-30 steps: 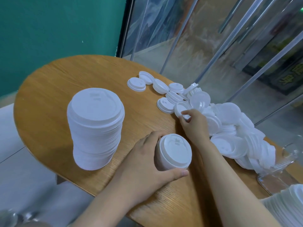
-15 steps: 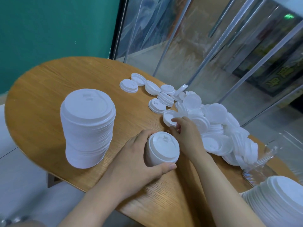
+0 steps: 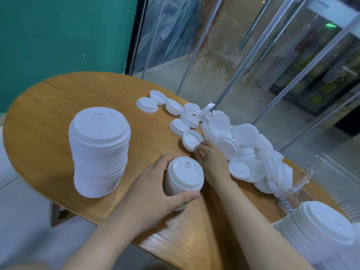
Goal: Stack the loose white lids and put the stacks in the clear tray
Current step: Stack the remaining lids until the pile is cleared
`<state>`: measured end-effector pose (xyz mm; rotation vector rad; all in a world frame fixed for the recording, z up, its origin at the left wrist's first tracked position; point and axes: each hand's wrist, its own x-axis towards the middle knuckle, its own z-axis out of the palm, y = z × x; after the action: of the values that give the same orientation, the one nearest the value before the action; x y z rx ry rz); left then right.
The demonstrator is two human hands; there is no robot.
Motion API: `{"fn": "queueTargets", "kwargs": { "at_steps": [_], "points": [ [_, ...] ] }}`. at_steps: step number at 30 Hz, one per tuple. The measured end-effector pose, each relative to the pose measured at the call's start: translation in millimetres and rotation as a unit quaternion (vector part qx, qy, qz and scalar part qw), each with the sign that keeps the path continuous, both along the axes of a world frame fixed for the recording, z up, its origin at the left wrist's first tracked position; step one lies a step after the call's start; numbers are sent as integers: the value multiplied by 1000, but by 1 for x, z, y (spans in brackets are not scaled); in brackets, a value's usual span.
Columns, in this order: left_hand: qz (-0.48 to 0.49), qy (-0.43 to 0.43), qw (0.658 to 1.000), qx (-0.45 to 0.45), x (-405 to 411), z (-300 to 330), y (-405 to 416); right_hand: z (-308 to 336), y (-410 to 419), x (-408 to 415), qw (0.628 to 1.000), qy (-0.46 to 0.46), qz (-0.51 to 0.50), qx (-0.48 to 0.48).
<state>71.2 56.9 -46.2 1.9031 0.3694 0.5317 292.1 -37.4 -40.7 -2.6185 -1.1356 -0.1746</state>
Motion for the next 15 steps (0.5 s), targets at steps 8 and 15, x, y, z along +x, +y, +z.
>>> {"fn": "queueTargets", "kwargs": {
  "at_steps": [8, 15],
  "points": [
    [2, -1, 1000, 1, 5, -2, 2, -2, -2, 4, 999, 10, -21, 33],
    [-2, -4, 1000, 0, 5, -5, 4, 2, -14, -1, 994, 12, -30, 108]
  ]
}}
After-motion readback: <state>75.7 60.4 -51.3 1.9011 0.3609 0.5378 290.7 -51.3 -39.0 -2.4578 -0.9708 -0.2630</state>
